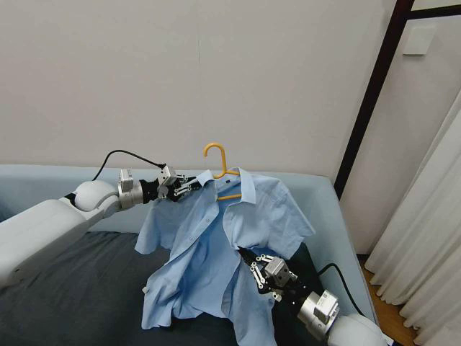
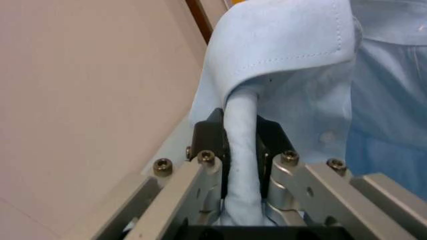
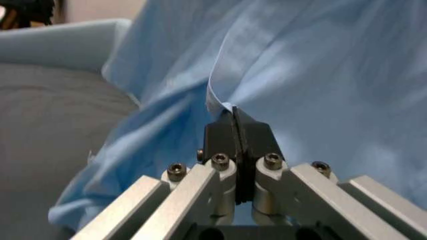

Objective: Pick up the clothes from the sofa and hang them on the clothes hanger.

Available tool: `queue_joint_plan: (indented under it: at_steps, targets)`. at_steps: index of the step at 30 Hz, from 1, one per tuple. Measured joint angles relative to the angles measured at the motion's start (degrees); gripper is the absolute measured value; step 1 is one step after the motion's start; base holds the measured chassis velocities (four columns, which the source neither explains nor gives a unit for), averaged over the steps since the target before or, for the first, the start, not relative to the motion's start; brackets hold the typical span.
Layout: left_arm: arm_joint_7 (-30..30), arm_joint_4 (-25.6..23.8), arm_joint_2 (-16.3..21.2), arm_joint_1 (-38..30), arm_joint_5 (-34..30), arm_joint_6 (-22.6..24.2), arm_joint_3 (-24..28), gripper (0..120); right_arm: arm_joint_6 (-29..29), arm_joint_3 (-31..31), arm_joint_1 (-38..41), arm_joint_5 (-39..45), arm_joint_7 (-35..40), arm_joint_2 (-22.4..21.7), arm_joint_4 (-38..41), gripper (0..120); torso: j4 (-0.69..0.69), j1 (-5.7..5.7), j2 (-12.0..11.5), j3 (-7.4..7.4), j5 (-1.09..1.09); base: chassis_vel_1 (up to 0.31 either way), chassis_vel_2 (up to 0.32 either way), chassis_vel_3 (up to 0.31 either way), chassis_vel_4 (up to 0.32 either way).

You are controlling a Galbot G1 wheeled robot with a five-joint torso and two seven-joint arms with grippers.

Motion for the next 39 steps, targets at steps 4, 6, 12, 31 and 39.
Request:
queue_joint_plan:
  at_steps: [4,6,12,31,39]
  targets:
    - [0.2,-0.5,0.2,-5.6,-0.4,0.0,3.5,7,-2.3,-0.5,0.7,0.2,0.9,0.1,-0.3,0,-0.03,0.0,0.0,0.0,0.02,0.0,0.0,0.0,0.0]
    - [0.3,-0.5,-0.1,-7.3,0.4,0.1,4.6,7,-3.1,-0.3,0.7,0.7,1.6,0.4,-0.3,2,-0.02,0.0,0.0,0.0,0.03,0.0,0.0,0.0,0.0]
    - [-3.7,0.7,-3.1,-10.9,3.1,0.2,7.6,7,-2.7,3.2,-2.9,0.1,7.4,0.8,-2.7,26,-0.03,0.01,0.0,0.0,0.02,0.0,0.0,0.0,0.0]
    - [-10.6,0.3,-5.8,-7.9,3.6,0.2,7.7,7,-12.1,10.1,1.3,15.9,22.6,-6.2,13.7,91,0.01,0.0,0.0,0.0,0.03,0.0,0.0,0.0,0.0]
    - [-12.5,-3.0,-6.2,-7.1,2.7,1.4,8.4,7,-15.7,6.7,13.3,25.9,26.2,-7.2,12.5,100,-0.03,0.01,0.0,0.01,0.01,0.0,0.0,0.0,0.0]
